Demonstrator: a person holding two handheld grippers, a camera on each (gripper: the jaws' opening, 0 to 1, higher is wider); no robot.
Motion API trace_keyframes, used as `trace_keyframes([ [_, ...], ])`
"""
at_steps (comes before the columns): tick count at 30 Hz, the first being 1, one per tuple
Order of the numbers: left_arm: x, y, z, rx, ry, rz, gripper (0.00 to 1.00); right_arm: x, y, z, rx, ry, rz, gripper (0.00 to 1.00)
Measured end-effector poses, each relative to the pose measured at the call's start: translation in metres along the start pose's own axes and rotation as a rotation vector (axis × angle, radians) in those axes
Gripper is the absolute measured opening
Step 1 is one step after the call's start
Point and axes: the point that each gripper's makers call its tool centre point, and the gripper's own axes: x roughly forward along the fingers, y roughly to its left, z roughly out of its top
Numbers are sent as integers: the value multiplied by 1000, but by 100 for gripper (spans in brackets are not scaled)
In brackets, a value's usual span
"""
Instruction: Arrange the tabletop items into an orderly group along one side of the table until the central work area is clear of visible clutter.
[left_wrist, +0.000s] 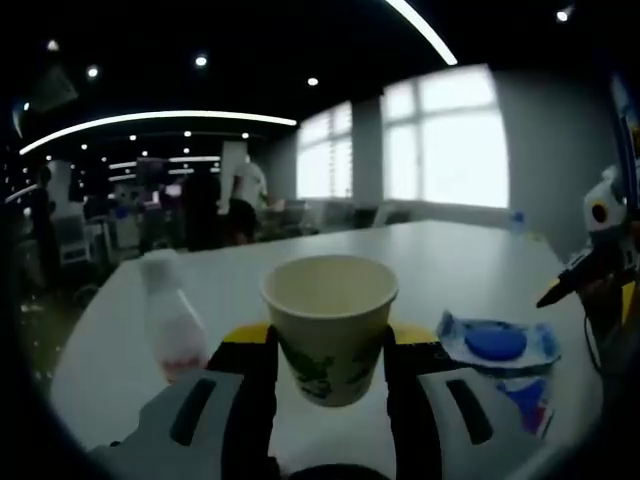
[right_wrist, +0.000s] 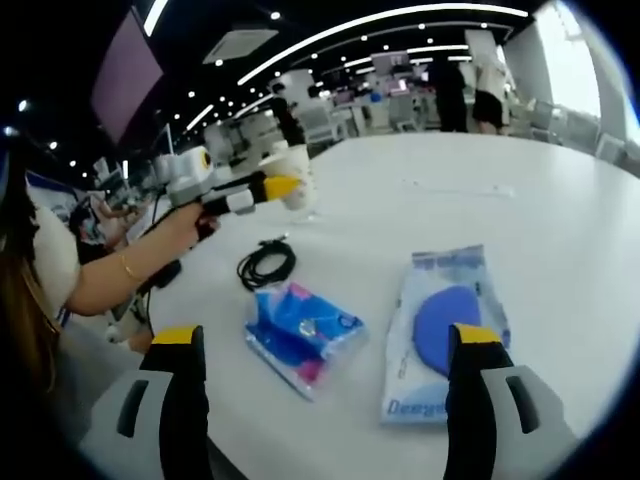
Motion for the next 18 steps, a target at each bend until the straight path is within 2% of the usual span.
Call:
trace_keyframes([
  [12, 25, 13, -19, 17, 28, 33, 39, 1, -5, -8, 7, 31, -15, 99],
  [18, 35, 21, -28, -8, 28, 63, 39, 1, -6, -11, 8, 46, -17, 99],
])
